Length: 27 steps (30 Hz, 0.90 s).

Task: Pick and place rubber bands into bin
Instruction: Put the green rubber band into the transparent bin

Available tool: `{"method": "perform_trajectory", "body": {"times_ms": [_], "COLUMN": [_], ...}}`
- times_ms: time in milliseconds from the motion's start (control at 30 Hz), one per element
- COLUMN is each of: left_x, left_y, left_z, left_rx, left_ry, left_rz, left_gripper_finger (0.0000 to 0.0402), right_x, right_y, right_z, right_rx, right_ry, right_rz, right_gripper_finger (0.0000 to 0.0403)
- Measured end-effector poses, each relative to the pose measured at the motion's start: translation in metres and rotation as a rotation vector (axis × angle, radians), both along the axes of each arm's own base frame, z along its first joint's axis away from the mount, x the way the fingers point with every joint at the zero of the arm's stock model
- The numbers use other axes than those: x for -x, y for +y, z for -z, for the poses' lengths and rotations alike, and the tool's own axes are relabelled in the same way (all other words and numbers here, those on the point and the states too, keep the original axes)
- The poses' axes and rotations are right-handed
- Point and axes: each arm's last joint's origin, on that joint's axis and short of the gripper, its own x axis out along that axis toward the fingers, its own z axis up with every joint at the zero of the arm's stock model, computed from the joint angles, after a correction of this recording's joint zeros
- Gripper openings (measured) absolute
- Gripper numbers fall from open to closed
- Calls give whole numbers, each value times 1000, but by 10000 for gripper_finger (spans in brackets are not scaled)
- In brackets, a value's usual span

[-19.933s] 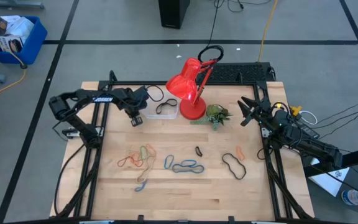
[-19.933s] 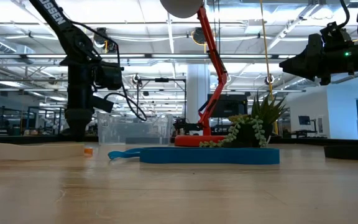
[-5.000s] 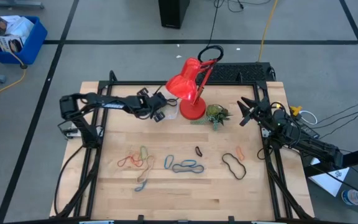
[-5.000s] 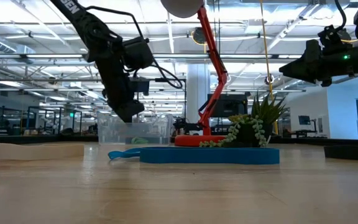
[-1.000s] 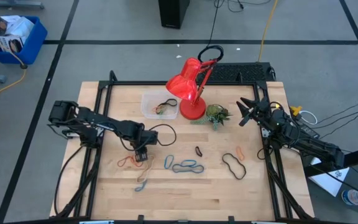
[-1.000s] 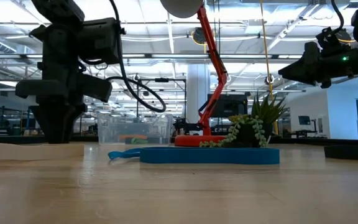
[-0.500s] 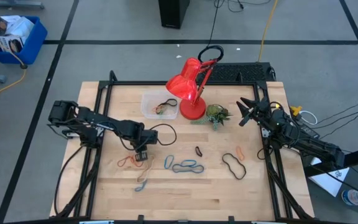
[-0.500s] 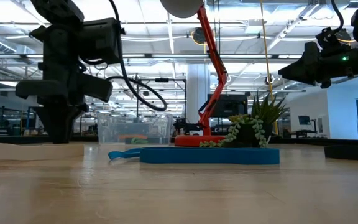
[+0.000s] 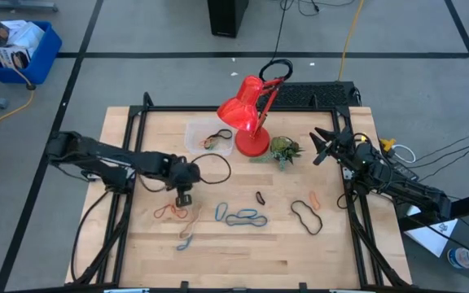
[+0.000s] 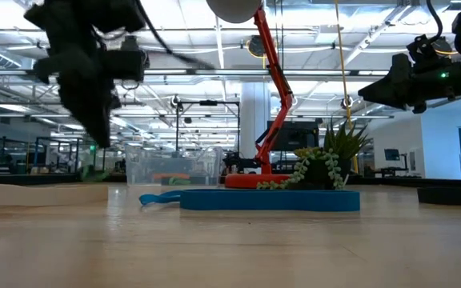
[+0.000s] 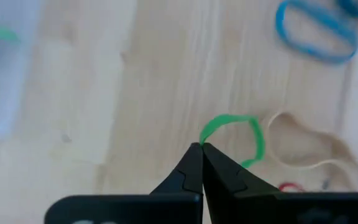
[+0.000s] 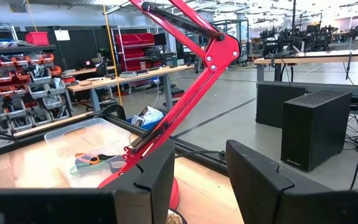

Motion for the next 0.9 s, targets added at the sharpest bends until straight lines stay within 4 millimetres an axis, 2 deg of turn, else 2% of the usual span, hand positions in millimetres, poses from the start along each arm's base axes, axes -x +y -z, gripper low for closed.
{"method": "perform_trajectory", "body": {"times_ms": [333,500,633,900], "left_x": [41,53,56,51], "left_y": [12,17,20,37], "left_z": [-70,-98,-110,-117], "left_rx": [-272,-353,-366,-400], "left_ry": [-393,-629,-732,-797], "left_rz": [-214,-346,-372,-479], "left_gripper_finger": [1,1,1,1], "right_x": [0,0,0,0], "right_y": [0,0,0,0], "right_z": [0,0,0,0], "right_rx": [0,1,1,1], "right_ry": [-1,-2,-2,-3], "right_rz": [0,1,1,0], "right_gripper_finger": [141,141,141,141]}}
